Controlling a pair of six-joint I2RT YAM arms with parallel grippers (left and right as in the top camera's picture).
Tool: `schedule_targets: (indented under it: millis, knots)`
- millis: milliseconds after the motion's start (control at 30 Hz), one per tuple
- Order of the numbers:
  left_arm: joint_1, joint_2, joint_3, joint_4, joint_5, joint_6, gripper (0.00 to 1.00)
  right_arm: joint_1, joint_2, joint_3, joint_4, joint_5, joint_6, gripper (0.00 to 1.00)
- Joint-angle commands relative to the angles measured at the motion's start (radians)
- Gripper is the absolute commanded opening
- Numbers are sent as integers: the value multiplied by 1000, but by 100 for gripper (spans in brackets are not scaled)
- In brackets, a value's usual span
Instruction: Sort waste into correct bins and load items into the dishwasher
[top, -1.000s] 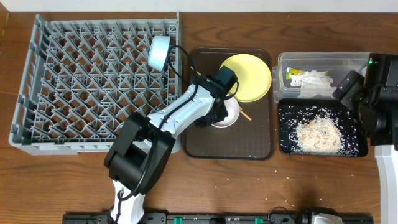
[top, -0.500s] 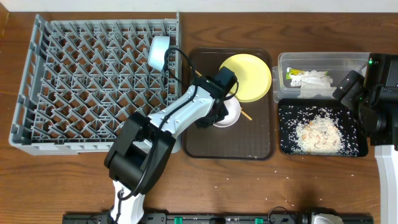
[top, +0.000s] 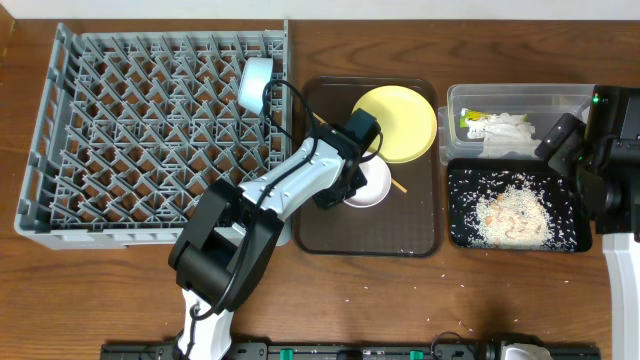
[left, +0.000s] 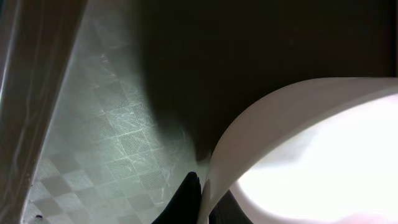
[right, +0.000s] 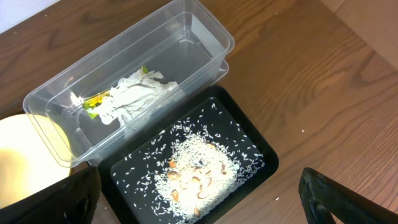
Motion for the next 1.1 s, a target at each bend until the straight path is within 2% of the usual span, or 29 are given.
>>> schedule_targets:
  millis: [0, 133, 300, 433, 533, 567, 633, 667, 767, 900, 1067]
  knots:
    - [16, -42, -5, -3, -16, 108, 7, -3, 0, 5, -1, 11, 18, 99]
    - [24, -124, -5, 1, -60, 252, 8, -3, 0, 5, -1, 11, 18, 99]
    - [22, -220, -5, 18, -188, 395, 8, -3, -1, 5, -1, 11, 18, 99]
    - [23, -249, -5, 23, -238, 423, 7, -3, 0, 5, -1, 11, 18, 99]
    - [22, -245, -5, 26, -235, 384, 8, -3, -1, 5, -1, 11, 18, 99]
    - [22, -241, -5, 26, -233, 363, 11, -3, -1, 5, -1, 11, 18, 99]
    - [22, -233, -5, 23, -225, 321, 32, -3, -1, 5, -1, 11, 18, 99]
    - [22, -227, -5, 23, -218, 301, 39, -3, -1, 5, -1, 11, 18, 99]
    - [22, -208, -5, 23, -208, 242, 53, -3, 0, 5, -1, 11, 18, 99]
    - [22, -164, -5, 28, -156, 192, 61, -3, -1, 5, -1, 11, 18, 99]
    - [22, -100, -5, 50, -106, 162, 62, -3, -1, 5, -1, 11, 18, 99]
